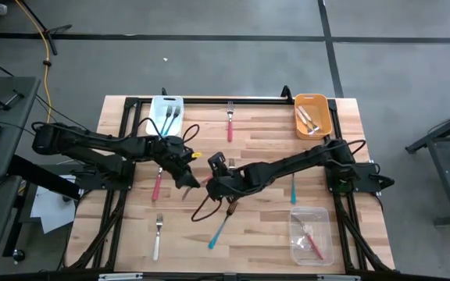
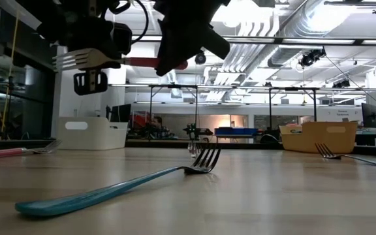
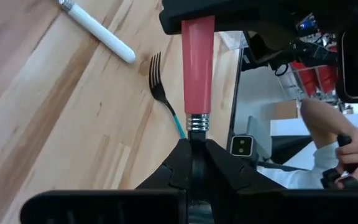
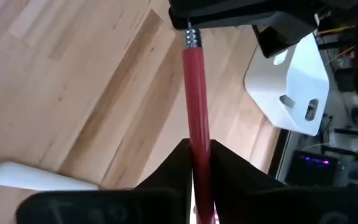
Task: Sort silverware by color (type)
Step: Put the bottom left light red fork into the transparent bin
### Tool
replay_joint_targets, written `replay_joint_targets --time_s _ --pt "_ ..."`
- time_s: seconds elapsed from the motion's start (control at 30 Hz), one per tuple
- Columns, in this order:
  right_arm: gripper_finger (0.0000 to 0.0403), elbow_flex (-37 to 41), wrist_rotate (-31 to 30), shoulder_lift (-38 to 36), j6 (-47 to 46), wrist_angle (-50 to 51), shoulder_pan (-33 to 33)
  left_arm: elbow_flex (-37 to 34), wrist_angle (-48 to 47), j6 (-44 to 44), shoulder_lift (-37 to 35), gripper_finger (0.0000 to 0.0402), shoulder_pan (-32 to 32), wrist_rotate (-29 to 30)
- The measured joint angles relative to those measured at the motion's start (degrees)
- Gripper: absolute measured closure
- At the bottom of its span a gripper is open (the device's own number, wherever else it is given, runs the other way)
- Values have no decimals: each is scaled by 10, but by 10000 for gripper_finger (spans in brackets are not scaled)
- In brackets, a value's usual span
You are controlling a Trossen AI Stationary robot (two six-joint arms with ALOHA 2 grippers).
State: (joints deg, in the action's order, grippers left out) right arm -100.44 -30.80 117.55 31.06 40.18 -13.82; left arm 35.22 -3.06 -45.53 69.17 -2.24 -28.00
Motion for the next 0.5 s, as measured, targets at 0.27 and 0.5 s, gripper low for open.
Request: replay_joint_targets --time_s 0.27,0.5 --pt "377 0 28 -1 -110 61 3 0 5 108 0 327 0 37" --pt "377 0 73 -2 -286 174 4 0 24 279 -1 282 7 168"
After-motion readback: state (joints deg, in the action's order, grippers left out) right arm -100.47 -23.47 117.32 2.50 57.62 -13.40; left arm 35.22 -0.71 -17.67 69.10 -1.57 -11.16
